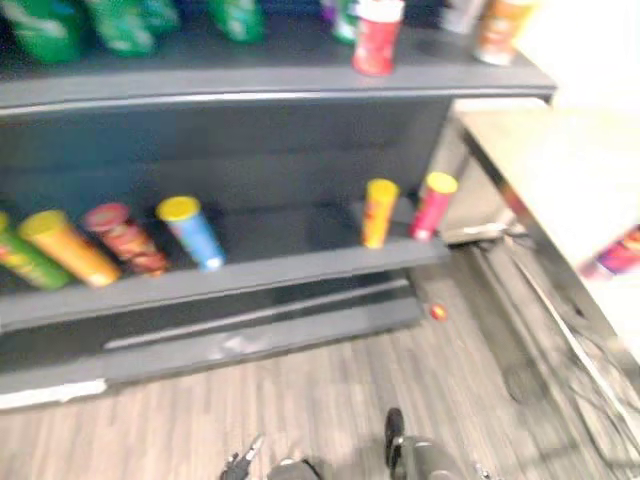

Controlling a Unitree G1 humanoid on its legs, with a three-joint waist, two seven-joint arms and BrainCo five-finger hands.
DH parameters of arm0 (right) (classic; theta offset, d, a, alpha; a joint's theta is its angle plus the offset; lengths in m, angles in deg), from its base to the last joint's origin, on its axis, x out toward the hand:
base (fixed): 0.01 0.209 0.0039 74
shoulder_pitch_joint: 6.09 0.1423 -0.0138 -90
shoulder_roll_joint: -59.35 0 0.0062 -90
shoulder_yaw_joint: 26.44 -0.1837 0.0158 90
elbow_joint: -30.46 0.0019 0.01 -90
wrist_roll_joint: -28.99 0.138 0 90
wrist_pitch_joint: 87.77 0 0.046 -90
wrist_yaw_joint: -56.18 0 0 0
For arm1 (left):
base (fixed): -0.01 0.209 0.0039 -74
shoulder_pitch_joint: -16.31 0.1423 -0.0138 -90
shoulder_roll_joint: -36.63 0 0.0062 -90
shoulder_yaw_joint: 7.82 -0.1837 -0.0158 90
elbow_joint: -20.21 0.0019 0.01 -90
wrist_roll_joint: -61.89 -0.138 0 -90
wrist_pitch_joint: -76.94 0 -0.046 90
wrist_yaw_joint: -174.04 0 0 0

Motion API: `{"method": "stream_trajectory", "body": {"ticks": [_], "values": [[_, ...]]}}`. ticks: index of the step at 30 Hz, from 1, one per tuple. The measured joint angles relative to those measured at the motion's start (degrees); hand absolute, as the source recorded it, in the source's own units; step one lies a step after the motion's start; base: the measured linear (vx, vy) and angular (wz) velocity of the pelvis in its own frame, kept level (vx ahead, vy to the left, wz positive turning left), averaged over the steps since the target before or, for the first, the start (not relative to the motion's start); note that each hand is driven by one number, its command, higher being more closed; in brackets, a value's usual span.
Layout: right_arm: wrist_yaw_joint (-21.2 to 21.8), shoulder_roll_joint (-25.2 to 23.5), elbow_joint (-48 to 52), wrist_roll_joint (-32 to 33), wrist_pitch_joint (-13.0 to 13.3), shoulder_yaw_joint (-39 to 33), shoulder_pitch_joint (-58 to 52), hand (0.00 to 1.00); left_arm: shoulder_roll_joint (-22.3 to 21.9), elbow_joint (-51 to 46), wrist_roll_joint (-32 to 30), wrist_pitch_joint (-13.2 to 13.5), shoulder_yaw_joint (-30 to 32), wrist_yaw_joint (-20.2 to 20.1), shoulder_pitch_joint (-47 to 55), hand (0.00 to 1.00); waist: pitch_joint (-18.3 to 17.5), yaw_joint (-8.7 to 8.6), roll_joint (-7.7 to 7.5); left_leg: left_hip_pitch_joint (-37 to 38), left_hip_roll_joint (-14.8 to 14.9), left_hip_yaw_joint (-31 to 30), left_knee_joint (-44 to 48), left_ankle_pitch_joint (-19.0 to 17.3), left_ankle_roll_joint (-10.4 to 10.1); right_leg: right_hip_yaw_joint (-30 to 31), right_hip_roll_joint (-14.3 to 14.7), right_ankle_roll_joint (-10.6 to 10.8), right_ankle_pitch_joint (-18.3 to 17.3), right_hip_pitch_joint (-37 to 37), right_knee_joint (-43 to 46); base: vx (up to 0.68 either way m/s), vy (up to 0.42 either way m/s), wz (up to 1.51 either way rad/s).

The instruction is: Put the gum and the chips on the shelf.

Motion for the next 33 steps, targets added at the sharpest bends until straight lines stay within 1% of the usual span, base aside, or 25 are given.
{"method": "stream_trajectory", "body": {"ticks": [1, 2, 3, 4, 5, 6, 7, 9, 10, 13, 15, 18, 19, 20, 21, 22, 24, 25, 26, 27, 28, 29, 30, 32, 33], "values": [[-0.15, 0.49, -0.86, 0.0, 0.01, 1.46, -0.23, 0.0, 0.15, -0.02, -0.01, 0.04, -2.12, -0.08, -0.48, 0.0, -0.11, -0.23, -0.48, 1.41, -0.27, 3.57, -1.3, 0.56, -0.03, -2.88, -3.47, -0.18, -0.78, 1.5, 3.93, -0.03, 0.09, -1.45], [-0.17, 0.64, -1.21, 0.0, 0.01, 1.91, -0.12, 0.0, 0.3, 0.01, -0.01, 0.04, -2.76, -0.11, -0.52, 0.0, -0.1, -0.27, -0.59, 1.77, -0.42, 4.34, -1.58, 0.76, -0.11, -3.4, -4.23, -0.1, -1.09, 1.98, 4.74, -0.04, 0.074, -1.36], [-0.16, 1.19, -3.35, -0.14, -0.1, 3.92, 0.52, 0.0, 0.75, -0.07, -0.02, 0.24, -5.37, -0.45, -1.19, 0.0, -0.12, -0.32, -0.87, 2.47, -1.27, 7.78, -2.89, 1.47, -0.37, -5.44, -7.65, 0.36, -1.75, 4.35, 7.48, -0.02, -0.001, -0.96], [-0.11, 1.38, -4.1, -0.15, -0.15, 3.93, 0.89, 0.0, 0.83, -0.05, -0.02, 0.3, -5.88, -0.47, -1.53, 0.0, -0.13, -0.36, -0.91, 2.42, -1.52, 8.69, -3.11, 1.66, -0.43, -5.92, -8.63, 0.52, -1.82, 5.5, 7.51, -0.01, -0.05, -1.18], [-0.2, 2.43, -5.95, -0.46, -0.27, 4.62, 2.1, 0.0, 1.14, -0.05, -0.02, 0.48, -7.05, -0.53, -1.91, 0.0, -0.07, -0.32, -1.34, 2.42, -1.61, 10.79, -3.04, 1.91, -0.46, -7.02, -9.76, 1.71, -2.65, 7.47, 5.48, 0.0, -0.095, -0.78], [-0.33, 2.88, -6.91, -0.5, -0.25, 5.28, 2.95, 0.0, 1.56, -0.01, -0.01, 0.6, -7.47, -0.55, -2.14, 0.0, 0.24, -0.38, -1.61, 2.42, -1.6, 11.85, -2.98, 2.3, -0.64, -7.73, -9.72, 2.86, -3.46, 8.2, 3.16, 0.0, -0.158, -0.78], [-0.59, 3.38, -7.28, -0.5, -0.24, 5.57, 3.9, 0.0, 2.04, 0.4, -0.01, 0.56, -7.9, -0.56, -2.41, 0.0, 0.54, -0.46, -1.35, 2.5, -1.34, 13.1, -2.93, 2.86, -0.9, -9.8, -9.35, 3.74, -4.48, 8.95, 0.75, -0.01, -0.151, -0.49], [-0.97, 4.4, -7.79, -0.6, -0.21, 5.96, 4.43, 0.0, 1.63, 0.81, 0.0, 0.55, -8.57, -0.59, -2.31, 0.0, 0.56, -0.34, -1.0, 3.08, -0.63, 14.37, -2.97, 3.81, -1.57, -10.87, -7.88, 4.88, -5.27, 10.14, -2.6, 0.0, -0.23, -0.37], [-1.04, 4.85, -7.82, -0.6, -0.2, 6.05, 4.9, 0.0, 1.41, 1.08, 0.0, 0.54, -8.8, -0.61, -2.28, 0.0, 0.57, -0.26, -0.82, 3.12, -0.18, 14.64, -3.06, 4.34, -1.81, -10.99, -7.04, 4.96, -5.35, 10.61, -4.21, 0.01, -0.241, -0.35], [-1.06, 5.24, -7.37, -0.58, 0.0, 6.58, 6.08, 0.0, 1.64, 1.12, 0.0, 0.21, -9.51, -0.68, -2.4, 0.0, 0.61, -0.36, -0.71, 4.06, 1.46, 16.94, -3.18, 5.95, -2.78, -10.29, -4.55, 4.89, -5.37, 11.0, -7.34, 0.0, -0.157, -0.35], [-1.04, 5.42, -7.24, -0.53, 0.0, 7.06, 6.08, 0.0, 1.62, 1.14, 0.01, -0.01, -9.53, -0.68, -2.45, 0.0, 0.69, -0.52, -0.57, 4.61, 2.22, 17.52, -3.0, 6.46, -2.76, -9.82, -3.93, 4.4, -5.65, 11.04, -7.46, -0.02, -0.086, -0.26], [-1.05, 5.41, -7.39, -0.5, -0.01, 7.27, 6.04, 0.0, 1.53, 1.27, -0.01, -0.04, -9.54, -0.68, -2.43, 0.0, 0.8, -1.96, -0.21, 5.12, 2.61, 17.59, -2.94, 7.42, -2.85, -9.64, -3.55, 3.87, -5.98, 11.1, -7.13, -0.03, -0.043, -0.1], [-1.07, 5.46, -7.43, -0.49, -0.01, 7.13, 6.0, 0.0, 1.42, 1.27, -0.01, -0.04, -9.55, -0.68, -2.43, 0.0, 0.84, -2.1, 0.01, 5.29, 2.74, 17.65, -2.89, 7.48, -2.88, -9.57, -3.46, 3.73, -6.07, 11.07, -7.0, -0.02, -0.023, -0.12], [-1.14, 5.54, -7.68, -0.42, -0.01, 6.91, 5.93, 0.0, 1.25, 1.39, -0.01, -0.04, -9.53, -0.68, -2.4, 0.0, 0.98, -2.56, 0.26, 6.01, 3.03, 18.15, -2.48, 7.52, -2.92, -9.36, -3.45, 3.04, -6.69, 11.13, -6.42, -0.01, -0.024, -0.21], [-1.08, 5.44, -7.87, -0.38, -0.01, 6.26, 5.89, 0.0, 1.13, 1.77, -0.02, -0.05, -9.48, -0.68, -2.32, 0.0, 1.11, -3.26, 0.53, 6.74, 3.72, 18.75, -1.08, 7.73, -2.63, -9.12, -3.49, 2.83, -7.83, 11.1, -5.03, -0.01, -0.039, -0.23], [-1.06, 5.43, -8.12, -0.37, -0.01, 5.66, 5.81, 0.0, 1.09, 2.08, -0.02, -0.06, -9.47, -0.64, -2.36, 0.0, 1.17, -3.39, 0.71, 7.12, 4.25, 18.85, -0.04, 7.8, -2.52, -8.83, -3.56, 2.75, -8.49, 11.07, -4.32, 0.0, -0.072, -0.32], [-1.04, 5.44, -8.43, -0.32, -0.03, 4.7, 5.02, 0.0, 0.85, 2.25, 0.3, -0.05, -9.31, -0.57, -2.28, 0.0, 1.25, -3.41, 1.13, 8.48, 7.34, 18.8, 5.89, 9.06, -1.43, -6.28, -3.17, 2.22, -11.06, 11.47, -2.56, 0.02, -0.117, -0.52], [-1.07, 5.48, -8.41, -0.2, 0.01, 4.49, 4.86, 0.0, 0.75, 2.27, 1.62, -0.07, -9.18, -0.59, -2.24, 0.0, 1.3, -3.41, 1.36, 8.69, 7.86, 18.27, 7.24, 9.79, -1.01, -5.72, -2.89, 1.95, -11.27, 11.6, -2.43, 0.03, -0.145, -0.92], [-1.19, 5.5, -8.44, 0.62, 0.12, 3.83, 4.46, 0.0, 0.51, 2.08, 4.68, 0.2, -8.13, -0.63, -2.03, 0.0, 1.23, -3.28, 1.31, 7.91, 8.27, 9.9, 10.19, 13.92, 1.97, -2.02, -1.93, 1.17, -11.71, 12.0, -2.55, 0.01, -0.108, -0.88], [-1.21, 5.46, -8.43, 0.7, 0.2, 3.74, 4.3, 0.0, 0.59, 1.95, 5.63, 0.41, -7.74, -0.64, -1.91, 0.0, 1.07, -3.34, 1.18, 6.22, 8.13, 4.9, 11.96, 15.88, 3.08, -0.58, -1.65, 0.87, -11.88, 12.16, -3.11, 0.03, -0.161, -0.99], [-1.24, 5.57, -8.39, 0.73, 0.29, 3.56, 4.22, 0.0, 0.6, 1.77, 6.32, 0.74, -7.69, -0.65, -1.85, 0.0, 1.24, -3.18, 0.53, 3.76, 7.74, -0.91, 13.88, 17.61, 3.21, 0.96, -1.5, 0.69, -11.94, 12.44, -3.73, 0.06, -0.06, -0.86], [-1.33, 6.41, -8.28, 0.91, 0.34, 3.26, 4.37, 0.0, 0.15, 1.26, 6.61, 0.77, -8.23, -0.71, -1.73, 0.0, 0.93, -3.23, 1.07, 1.22, 3.43, -11.66, 12.16, 12.65, -2.33, 3.66, -1.67, 0.77, -11.78, 12.53, -4.55, 0.08, 0.001, -1.18], [-1.46, 7.4, -8.57, 1.12, 0.35, 2.95, 4.28, 0.0, -0.12, 1.12, 6.61, 0.91, -8.83, -0.99, -1.44, 0.0, 0.89, -3.11, 1.14, 0.67, -0.32, -17.81, 8.74, 9.38, -4.29, 6.47, -2.0, 0.68, -11.71, 12.66, -4.79, 0.08, 0.064, -1.17], [-1.71, 7.88, -8.7, 1.52, 0.8, 1.38, 4.14, 0.0, 0.25, 1.12, 6.7, 1.18, -9.85, -1.11, -0.84, 0.0, 0.83, -3.05, 1.03, 0.65, -3.2, -20.68, 4.48, 7.86, -4.66, 9.3, -2.06, 0.63, -11.73, 13.62, -5.11, 0.09, 0.081, -1.08], [-1.82, 8.1, -8.71, 1.69, 1.44, 0.13, 4.11, 0.0, 0.38, 1.11, 6.71, 1.24, -10.07, -1.14, -0.28, 0.0, 0.82, -3.07, 1.0, 0.15, -4.48, -22.49, -0.29, 7.89, -4.69, 12.07, -1.91, 0.6, -11.88, 13.97, -5.23, 0.08, 0.122, -1.06]]}}
